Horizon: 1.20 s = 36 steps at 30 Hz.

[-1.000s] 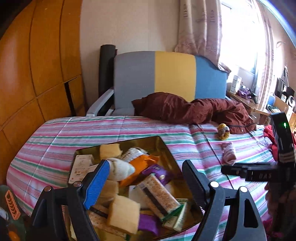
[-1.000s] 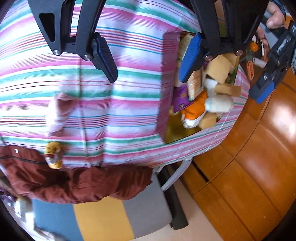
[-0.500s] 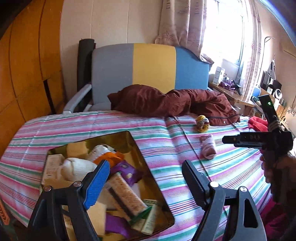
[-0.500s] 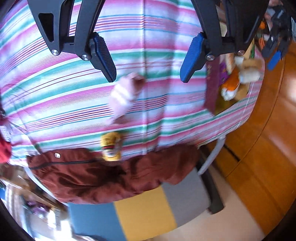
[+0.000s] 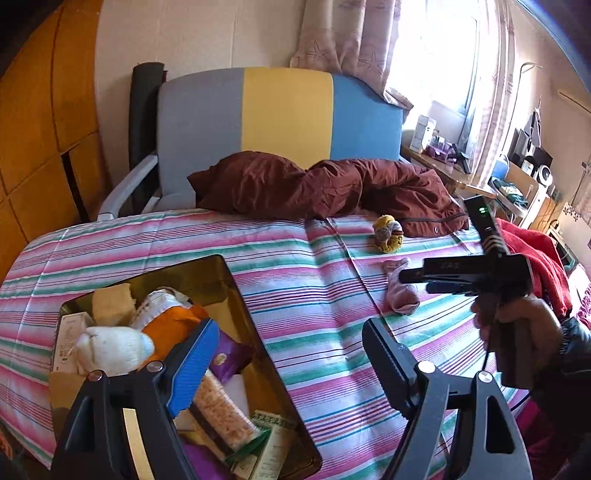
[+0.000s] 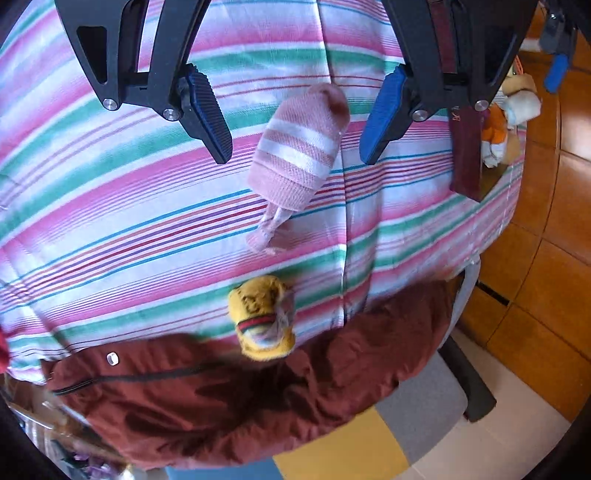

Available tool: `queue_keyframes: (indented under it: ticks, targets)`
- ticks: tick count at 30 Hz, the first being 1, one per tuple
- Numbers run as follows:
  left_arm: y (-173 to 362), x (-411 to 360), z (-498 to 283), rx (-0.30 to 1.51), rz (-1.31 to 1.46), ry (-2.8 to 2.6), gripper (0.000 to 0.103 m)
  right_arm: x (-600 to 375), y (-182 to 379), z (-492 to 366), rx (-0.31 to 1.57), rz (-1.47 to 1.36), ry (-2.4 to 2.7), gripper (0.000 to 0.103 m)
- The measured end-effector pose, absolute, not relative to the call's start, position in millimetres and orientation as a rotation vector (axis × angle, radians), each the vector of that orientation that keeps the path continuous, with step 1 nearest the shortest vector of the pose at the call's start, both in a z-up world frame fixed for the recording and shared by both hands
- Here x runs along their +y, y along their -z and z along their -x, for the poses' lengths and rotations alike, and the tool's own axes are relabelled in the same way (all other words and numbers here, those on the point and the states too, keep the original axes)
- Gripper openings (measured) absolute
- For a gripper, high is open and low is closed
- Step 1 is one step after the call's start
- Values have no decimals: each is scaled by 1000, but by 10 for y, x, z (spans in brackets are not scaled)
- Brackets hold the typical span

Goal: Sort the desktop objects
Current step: 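Close the right tool on the pink sock and lift it, then grasp the yellow knitted toy with the left tool while the right holds the pink sock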

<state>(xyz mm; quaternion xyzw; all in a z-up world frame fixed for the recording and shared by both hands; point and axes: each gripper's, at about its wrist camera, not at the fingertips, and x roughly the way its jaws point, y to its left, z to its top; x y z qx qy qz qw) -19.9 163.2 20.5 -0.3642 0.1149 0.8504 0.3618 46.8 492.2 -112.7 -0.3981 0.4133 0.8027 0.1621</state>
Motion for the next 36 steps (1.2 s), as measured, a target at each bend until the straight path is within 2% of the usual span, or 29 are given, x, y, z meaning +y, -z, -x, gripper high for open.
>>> queue_keyframes:
  ticks: [2, 4, 6, 9, 13, 26, 36]
  targets:
    - [-192, 1718, 226, 300, 947, -2176, 81, 4930, 1204, -426, 1194, 1151, -2292, 72]
    - [-189, 1793, 247, 304, 948, -2167, 81, 4934, 1272, -375, 1195, 1180, -2295, 66]
    - [-185, 1910, 286, 300, 959, -2154, 81, 4921, 1306, -336, 1149, 1211, -2291, 42]
    - [-161, 2076, 376, 276, 990, -2128, 81, 4874, 1261, -304, 1065, 1255, -2320, 34]
    - [-102, 2357, 473, 292, 1024, -2100, 75, 4848, 1141, -349, 975, 1273, -2326, 32]
    - [194, 3571, 802, 311, 1123, -1928, 71, 5171, 879, -728, 802, 1192, -2176, 32]
    - [555, 4514, 994, 314, 1167, -1799, 70, 5325, 940, -807, 851, 1203, -2137, 32]
